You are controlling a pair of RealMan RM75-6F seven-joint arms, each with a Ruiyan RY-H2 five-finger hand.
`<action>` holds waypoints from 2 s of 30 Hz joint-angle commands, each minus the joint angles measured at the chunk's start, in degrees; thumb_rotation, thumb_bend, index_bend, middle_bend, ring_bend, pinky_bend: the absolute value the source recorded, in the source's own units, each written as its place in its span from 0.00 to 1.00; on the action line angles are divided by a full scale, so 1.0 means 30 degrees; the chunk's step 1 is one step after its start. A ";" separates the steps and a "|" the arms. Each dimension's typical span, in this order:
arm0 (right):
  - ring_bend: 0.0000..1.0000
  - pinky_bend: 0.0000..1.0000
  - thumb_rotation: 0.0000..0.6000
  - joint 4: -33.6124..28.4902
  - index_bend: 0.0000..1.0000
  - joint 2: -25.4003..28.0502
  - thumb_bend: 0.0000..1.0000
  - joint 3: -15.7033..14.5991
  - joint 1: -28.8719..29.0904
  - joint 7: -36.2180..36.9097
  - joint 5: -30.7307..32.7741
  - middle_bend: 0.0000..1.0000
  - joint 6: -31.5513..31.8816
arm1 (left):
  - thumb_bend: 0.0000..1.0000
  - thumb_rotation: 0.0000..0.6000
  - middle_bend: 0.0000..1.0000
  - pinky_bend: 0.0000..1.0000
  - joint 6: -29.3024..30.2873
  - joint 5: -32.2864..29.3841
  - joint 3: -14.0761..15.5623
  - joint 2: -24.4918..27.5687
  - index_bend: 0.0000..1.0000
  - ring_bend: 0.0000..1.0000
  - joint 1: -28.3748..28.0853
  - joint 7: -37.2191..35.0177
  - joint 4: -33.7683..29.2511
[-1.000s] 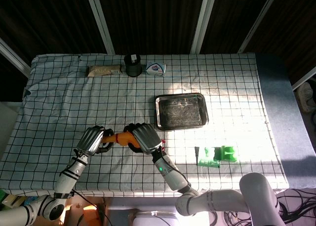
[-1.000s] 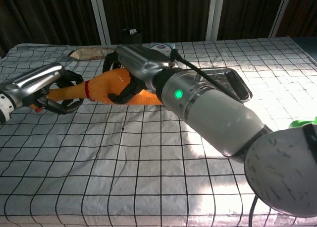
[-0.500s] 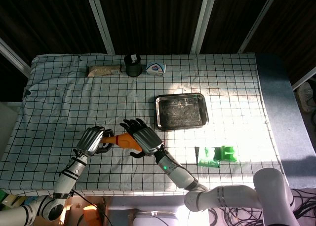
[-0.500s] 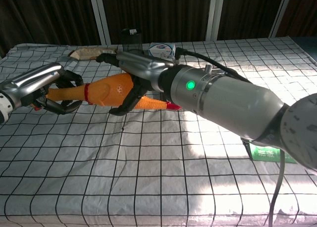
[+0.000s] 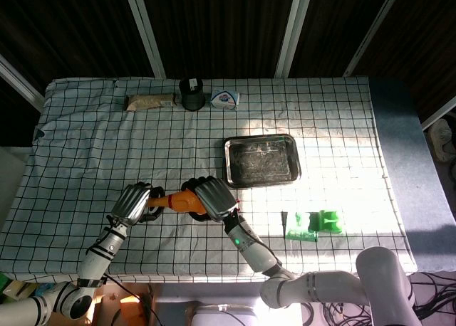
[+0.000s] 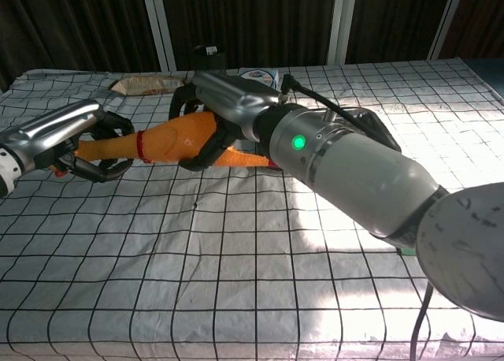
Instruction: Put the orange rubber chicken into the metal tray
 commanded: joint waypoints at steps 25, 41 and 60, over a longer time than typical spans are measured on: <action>0.00 0.00 1.00 -0.0274 0.00 0.0806 0.13 0.0219 -0.0739 0.1746 -0.1384 0.00 -0.1711 | 0.86 1.00 0.79 0.48 -0.0454 -0.0672 -0.0374 -0.0017 0.67 0.52 -0.0149 -0.0097 0.0511; 0.37 0.56 1.00 0.0881 0.38 -0.0310 0.25 0.0000 -0.0840 0.1062 -0.0845 0.39 -0.1453 | 0.87 1.00 0.80 0.48 -0.0265 -0.0603 -0.0395 -0.0110 0.67 0.52 -0.0176 0.0241 0.0295; 0.90 1.00 1.00 0.2315 1.00 -0.1305 0.52 0.0229 -0.1458 0.1585 -0.3298 0.85 0.0735 | 0.42 1.00 0.12 0.19 0.1630 0.0749 -0.0677 -0.0560 0.00 0.09 0.0026 -0.1766 0.2111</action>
